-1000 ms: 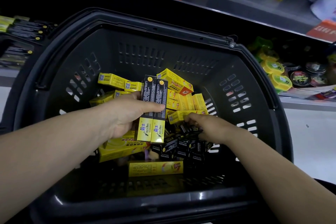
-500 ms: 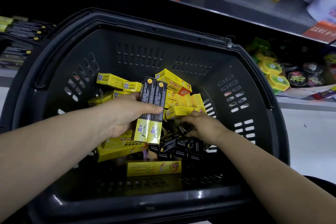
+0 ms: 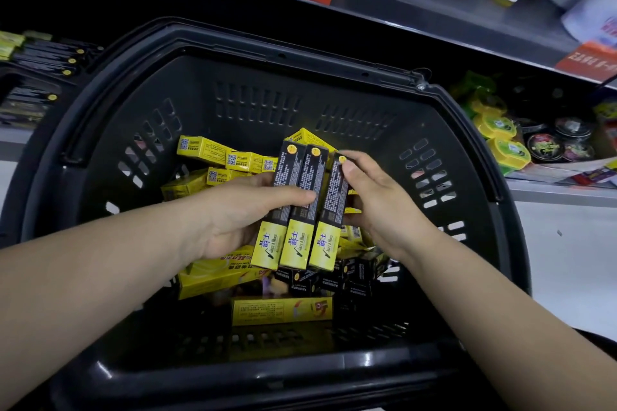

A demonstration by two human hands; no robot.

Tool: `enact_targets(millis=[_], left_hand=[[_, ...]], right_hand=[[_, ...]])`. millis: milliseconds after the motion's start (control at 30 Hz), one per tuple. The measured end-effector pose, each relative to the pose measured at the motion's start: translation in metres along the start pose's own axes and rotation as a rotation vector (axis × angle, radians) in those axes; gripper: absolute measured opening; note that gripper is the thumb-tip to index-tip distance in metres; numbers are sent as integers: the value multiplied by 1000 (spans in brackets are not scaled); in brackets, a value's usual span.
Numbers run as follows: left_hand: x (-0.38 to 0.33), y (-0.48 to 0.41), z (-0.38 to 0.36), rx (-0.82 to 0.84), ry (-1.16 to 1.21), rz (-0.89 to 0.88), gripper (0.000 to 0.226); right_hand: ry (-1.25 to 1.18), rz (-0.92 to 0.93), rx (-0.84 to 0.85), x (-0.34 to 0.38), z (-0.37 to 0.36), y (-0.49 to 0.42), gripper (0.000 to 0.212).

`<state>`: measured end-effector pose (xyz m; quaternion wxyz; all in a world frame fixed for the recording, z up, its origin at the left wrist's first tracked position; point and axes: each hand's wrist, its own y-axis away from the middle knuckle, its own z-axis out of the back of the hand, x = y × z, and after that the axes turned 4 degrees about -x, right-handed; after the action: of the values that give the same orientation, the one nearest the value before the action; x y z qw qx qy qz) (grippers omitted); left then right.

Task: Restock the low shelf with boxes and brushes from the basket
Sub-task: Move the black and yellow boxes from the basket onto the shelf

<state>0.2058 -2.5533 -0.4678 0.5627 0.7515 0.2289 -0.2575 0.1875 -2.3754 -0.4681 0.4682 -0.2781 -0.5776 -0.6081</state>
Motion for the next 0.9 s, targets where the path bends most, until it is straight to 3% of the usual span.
enact_targets(millis=[167, 333, 400, 467, 567, 667, 733, 833, 900], left_hand=[[6, 2, -5, -23, -82, -34, 63], [6, 2, -6, -112, -179, -112, 94], [4, 0, -5, -140, -172, -132, 94], [3, -1, -5, -163, -161, -134, 86], [3, -1, -5, -177, -169, -127, 82], [4, -3, -5, -179, -171, -113, 92], [4, -3, -6, -165, -172, -114, 93], [3, -1, -7, -143, -182, -124, 85], [1, 1, -6, -140, -169, -127, 79]], right_hand=[[-28, -1, -54, -4, -7, 6, 21], [-18, 28, 97, 6, 15, 3, 22], [212, 57, 210, 11, 40, 1, 23], [679, 67, 289, 2, 64, -4, 29], [1408, -100, 450, -43, 79, -12, 64], [1499, -198, 565, -84, 73, -16, 92], [1487, -115, 512, -93, 74, -20, 88], [1490, -11, 403, -85, 77, -23, 63], [1334, 61, 247, -65, 75, -19, 44]])
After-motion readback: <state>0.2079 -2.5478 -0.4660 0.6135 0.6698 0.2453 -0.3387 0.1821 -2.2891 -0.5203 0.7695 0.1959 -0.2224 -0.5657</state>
